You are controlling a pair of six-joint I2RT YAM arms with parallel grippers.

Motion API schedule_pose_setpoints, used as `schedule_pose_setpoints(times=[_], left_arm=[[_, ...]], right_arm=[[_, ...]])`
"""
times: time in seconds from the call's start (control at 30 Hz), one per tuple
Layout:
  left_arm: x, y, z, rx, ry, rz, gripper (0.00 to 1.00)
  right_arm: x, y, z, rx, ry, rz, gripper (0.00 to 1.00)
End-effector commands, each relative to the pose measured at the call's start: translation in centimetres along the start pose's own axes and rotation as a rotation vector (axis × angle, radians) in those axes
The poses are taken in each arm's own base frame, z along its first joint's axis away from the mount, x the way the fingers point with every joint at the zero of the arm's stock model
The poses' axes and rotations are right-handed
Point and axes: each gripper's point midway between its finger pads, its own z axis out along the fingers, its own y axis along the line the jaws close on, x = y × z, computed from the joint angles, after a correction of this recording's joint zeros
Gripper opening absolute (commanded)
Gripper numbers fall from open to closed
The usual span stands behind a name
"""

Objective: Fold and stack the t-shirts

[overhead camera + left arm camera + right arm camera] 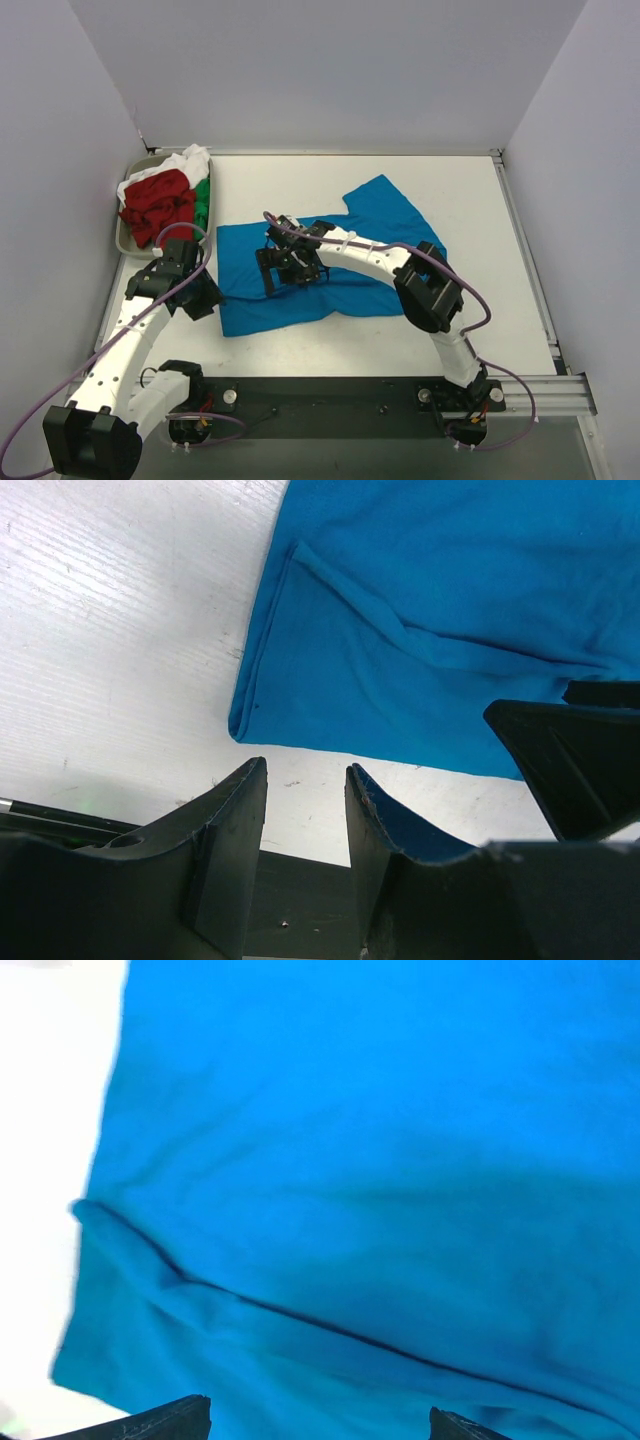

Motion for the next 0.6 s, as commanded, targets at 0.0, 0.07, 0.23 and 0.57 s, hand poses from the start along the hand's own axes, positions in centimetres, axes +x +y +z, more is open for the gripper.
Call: schedule_pose_setpoints(times=[0.0, 0.07, 0.23, 0.57], left_arm=[[-0.7, -0.9, -0.3, 0.042, -0.033, 0.018, 0.47], [-0.7, -0.8, -0.4, 0.041, -0.036, 0.018, 0.47], [-0.8, -0.7, -0.7, 0.038, -0.041, 0.020, 0.47], [-1.7, -1.1, -1.9, 0.048, -0.076, 0.023, 0.47]], right_arm=[[-1.1, 0.4, -0.7, 0.008, -0.012, -0.007, 0.89], [-1.0, 0.1, 0.1, 0.020, -0.001, -0.007, 0.89], [-1.0, -0.4, 1.0, 0.037, 0.008, -0.003, 0.89], [-0.8, 0.9, -1.0, 0.018, -0.024, -0.016, 0.89]])
